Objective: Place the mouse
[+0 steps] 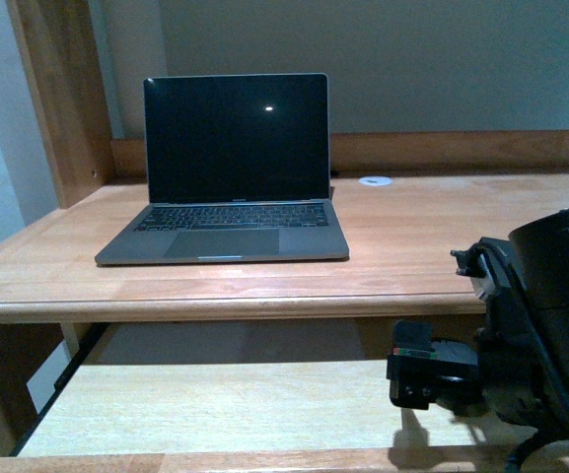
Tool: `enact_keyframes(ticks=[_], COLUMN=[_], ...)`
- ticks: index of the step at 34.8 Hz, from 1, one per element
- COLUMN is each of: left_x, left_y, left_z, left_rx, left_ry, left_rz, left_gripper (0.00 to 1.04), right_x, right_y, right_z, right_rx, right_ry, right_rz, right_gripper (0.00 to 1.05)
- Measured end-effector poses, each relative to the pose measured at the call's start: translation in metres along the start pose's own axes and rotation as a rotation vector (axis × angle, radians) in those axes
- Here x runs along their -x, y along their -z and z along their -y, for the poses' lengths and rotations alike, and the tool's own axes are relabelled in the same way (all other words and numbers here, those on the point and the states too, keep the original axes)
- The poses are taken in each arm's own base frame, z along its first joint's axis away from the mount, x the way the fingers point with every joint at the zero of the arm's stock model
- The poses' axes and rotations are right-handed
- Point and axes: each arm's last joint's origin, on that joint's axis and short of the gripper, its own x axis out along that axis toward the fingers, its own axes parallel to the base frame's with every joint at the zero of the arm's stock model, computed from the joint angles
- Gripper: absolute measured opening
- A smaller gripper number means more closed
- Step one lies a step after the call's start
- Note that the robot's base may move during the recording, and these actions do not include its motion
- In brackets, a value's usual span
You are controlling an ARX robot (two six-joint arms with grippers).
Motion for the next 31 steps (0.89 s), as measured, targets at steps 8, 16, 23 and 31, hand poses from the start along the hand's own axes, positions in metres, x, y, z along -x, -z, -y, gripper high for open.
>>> enact_keyframes(ticks=[8,16,23,31], left_x=[0.0,0.0,0.0,0.0], left_y=[0.0,0.0,0.0,0.0], left_z=[0.0,0.0,0.0,0.0], left_rx=[0.0,0.0,0.0,0.0], left_ry=[0.0,0.0,0.0,0.0], left_rz=[0.0,0.0,0.0,0.0], left_gripper=[0.98,0.98,0.98,0.98], right_x=[-0.012,-0.023,-0.029,-0.041], right_y=[0.002,0.001,-0.001,-0.001], right_z=[-0.001,-0.004,-0.006,-0.007], right_rx=[0.012,0.035,0.061,0.073], right_ry=[0.048,0.092,0.117,0.124], right_rz=[-0.02,-0.014,-0.007,-0.042], right_gripper=[0.98,0.98,0.98,0.98])
